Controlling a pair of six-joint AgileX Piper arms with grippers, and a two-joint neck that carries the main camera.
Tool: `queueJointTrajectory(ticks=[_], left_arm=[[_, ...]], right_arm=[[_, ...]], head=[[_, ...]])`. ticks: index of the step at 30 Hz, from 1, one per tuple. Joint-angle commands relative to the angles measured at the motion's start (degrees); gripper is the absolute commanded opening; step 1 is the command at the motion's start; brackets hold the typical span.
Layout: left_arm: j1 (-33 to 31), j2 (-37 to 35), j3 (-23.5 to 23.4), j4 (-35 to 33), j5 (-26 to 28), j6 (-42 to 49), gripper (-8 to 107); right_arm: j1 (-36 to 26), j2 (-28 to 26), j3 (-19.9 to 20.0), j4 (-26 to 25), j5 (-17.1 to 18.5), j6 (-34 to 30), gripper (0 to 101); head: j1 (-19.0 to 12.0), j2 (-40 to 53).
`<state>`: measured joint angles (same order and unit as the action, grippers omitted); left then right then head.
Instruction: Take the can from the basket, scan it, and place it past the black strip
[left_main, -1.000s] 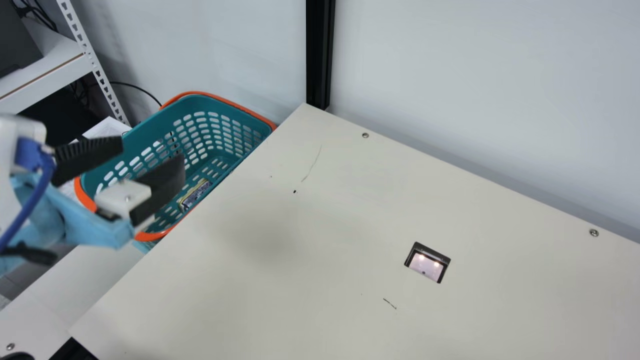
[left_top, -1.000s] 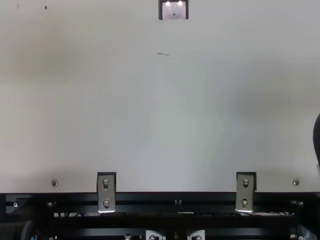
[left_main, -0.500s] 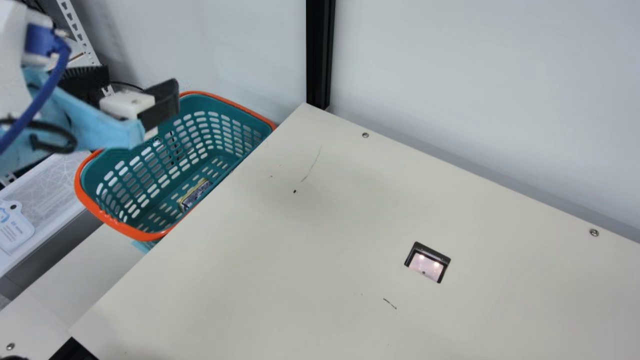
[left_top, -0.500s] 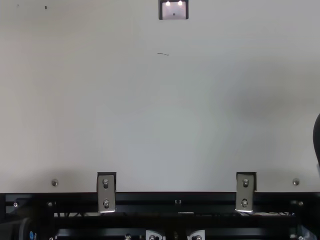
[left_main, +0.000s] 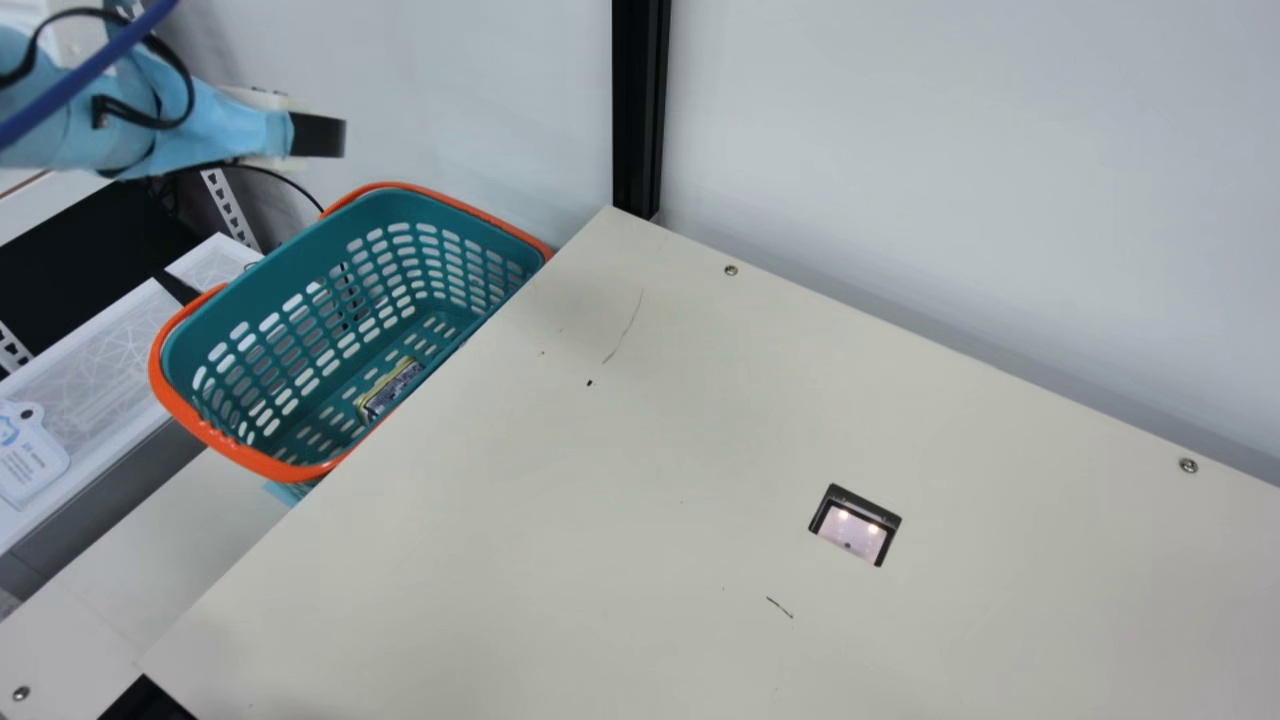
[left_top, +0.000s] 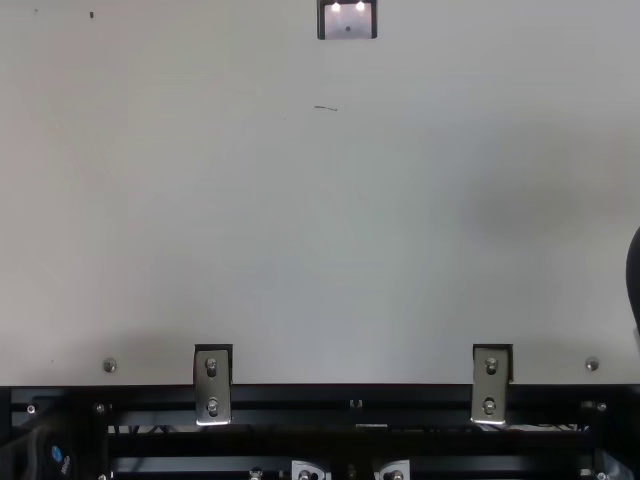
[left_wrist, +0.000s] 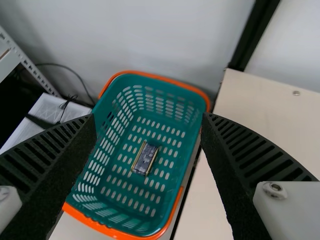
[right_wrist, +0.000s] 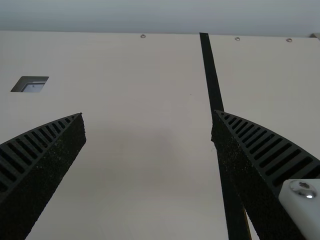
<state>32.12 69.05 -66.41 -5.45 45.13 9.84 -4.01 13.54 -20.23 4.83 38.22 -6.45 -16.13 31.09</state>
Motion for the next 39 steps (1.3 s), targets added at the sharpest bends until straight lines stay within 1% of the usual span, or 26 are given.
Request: queueJointTrajectory(ticks=[1, 6, 13, 19, 24, 31, 39], left_arm=[[2.1, 4.4, -1.8, 0.0, 2.0, 2.4, 90], [3.6, 10.4, -3.2, 2.3, 3.5, 3.8, 90], [3.0, 17.3, -2.1, 6.3, 2.6, 2.9, 90], [2.0, 23.0, -0.8, 8.4, 0.4, 2.1, 90], [1.2, 28.5, -0.6, 9.7, -2.0, 1.7, 90], [0.2, 36.8, -2.0, 11.0, -4.8, 1.5, 90], [-0.4, 45.4, -3.9, 11.6, -7.6, 4.8, 90]], right_arm=[[0.0, 0.0, 0.0, 0.0, 0.0, 0.0, 101], [0.0, 0.0, 0.0, 0.0, 0.0, 0.0, 101], [0.0, 0.0, 0.0, 0.0, 0.0, 0.0, 101], [0.0, 0.0, 0.0, 0.0, 0.0, 0.0, 101], [0.0, 0.0, 0.0, 0.0, 0.0, 0.0, 101], [0.0, 0.0, 0.0, 0.0, 0.0, 0.0, 101], [0.0, 0.0, 0.0, 0.0, 0.0, 0.0, 101]], head=[[-1.6, 1.1], [-1.6, 1.1], [-1.6, 1.1], [-1.6, 1.1], [-1.6, 1.1], [-1.6, 1.1], [-1.6, 1.1]])
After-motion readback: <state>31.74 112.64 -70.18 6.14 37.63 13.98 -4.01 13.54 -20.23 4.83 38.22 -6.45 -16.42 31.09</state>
